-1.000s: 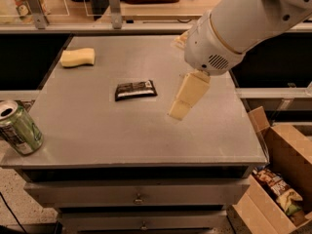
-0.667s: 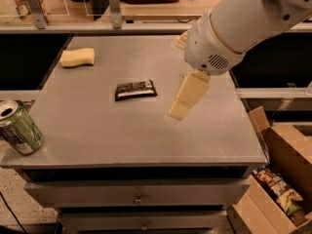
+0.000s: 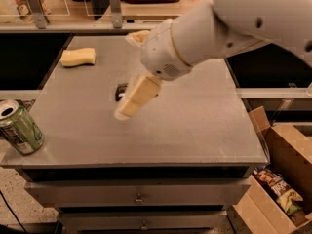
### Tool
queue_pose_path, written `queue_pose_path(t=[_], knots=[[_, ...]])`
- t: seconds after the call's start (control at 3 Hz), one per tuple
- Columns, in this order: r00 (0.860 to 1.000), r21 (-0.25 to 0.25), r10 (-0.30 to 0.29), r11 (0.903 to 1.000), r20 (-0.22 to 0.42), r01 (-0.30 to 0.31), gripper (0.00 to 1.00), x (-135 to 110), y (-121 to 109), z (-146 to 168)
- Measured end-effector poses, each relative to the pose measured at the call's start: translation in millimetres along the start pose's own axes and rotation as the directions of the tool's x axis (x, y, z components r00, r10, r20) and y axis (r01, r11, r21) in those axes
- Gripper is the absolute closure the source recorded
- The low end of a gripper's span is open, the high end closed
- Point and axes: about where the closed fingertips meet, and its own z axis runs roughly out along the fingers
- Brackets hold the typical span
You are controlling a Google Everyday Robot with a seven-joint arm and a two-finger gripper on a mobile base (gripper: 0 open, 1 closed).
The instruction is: Move green can near sponge
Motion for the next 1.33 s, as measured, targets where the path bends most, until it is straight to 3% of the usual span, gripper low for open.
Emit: queue_pose_path(t=[0.33,0.67,1.0,1.33], knots=[[0.982,-0.062,-0.105,0.9913,0.160,0.116,0.00,-68,9,68],[0.979,-0.074,-0.116,0.9888,0.167,0.130,0.00,-75,14,74],[0.984,-0.112,-0.075,0.9893,0.160,0.093,0.00,-67,17,80],[0.981,-0.162,0.012,0.9867,0.194,0.020,0.00,-49,31,108]])
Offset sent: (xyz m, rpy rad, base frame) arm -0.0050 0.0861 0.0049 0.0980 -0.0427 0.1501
